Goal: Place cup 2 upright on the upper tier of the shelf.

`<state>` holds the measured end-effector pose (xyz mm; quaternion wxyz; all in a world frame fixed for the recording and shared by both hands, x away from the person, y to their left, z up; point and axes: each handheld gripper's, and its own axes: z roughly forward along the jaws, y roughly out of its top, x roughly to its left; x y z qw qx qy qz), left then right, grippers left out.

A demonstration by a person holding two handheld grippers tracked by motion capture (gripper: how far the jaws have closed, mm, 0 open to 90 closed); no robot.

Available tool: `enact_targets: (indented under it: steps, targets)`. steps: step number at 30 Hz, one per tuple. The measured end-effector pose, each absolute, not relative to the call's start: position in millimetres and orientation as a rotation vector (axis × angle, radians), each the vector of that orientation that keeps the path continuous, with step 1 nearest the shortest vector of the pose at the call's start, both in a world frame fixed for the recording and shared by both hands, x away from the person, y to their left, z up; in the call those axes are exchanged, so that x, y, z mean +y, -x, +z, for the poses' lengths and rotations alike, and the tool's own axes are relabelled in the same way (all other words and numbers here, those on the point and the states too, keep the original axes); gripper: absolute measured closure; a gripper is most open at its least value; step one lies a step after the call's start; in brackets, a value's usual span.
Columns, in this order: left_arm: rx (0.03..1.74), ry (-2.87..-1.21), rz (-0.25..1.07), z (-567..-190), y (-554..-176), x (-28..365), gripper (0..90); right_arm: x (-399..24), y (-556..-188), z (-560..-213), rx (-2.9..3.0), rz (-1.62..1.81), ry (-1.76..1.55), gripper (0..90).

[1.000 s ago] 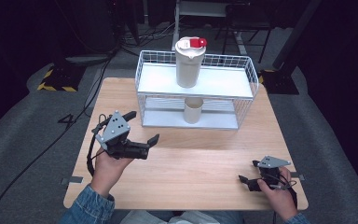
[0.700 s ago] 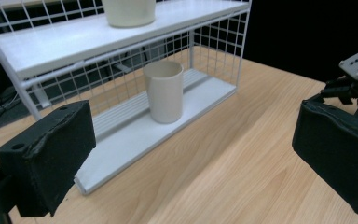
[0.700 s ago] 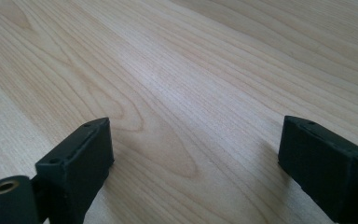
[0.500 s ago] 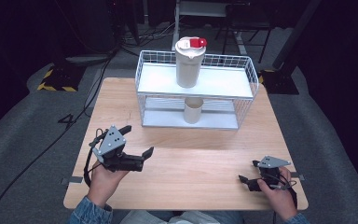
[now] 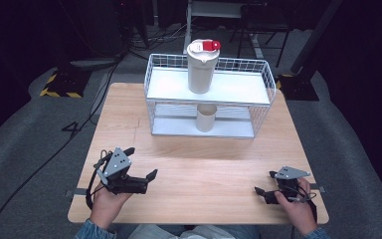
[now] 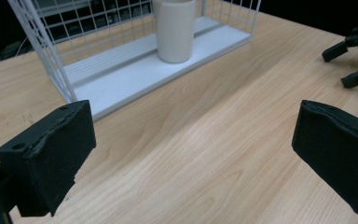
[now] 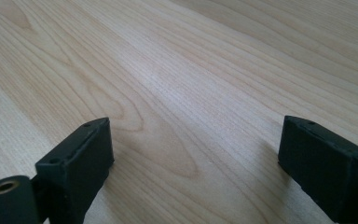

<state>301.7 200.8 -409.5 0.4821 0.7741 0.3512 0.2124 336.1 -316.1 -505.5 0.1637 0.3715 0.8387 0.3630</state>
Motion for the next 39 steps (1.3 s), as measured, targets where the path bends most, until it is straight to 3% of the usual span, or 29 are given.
enact_targets:
  steps: [21,39]
  targets:
    - [0.995,-2.040,0.470,-469.6,-300.3,221.0,0.2,-316.2,-336.1,-505.5,2.392,1.035,-1.059,10.2]
    - [1.027,-2.225,0.468,-493.6,-305.9,213.1,0.1,-316.2,-336.1,-505.5,2.392,1.035,-1.059,10.2]
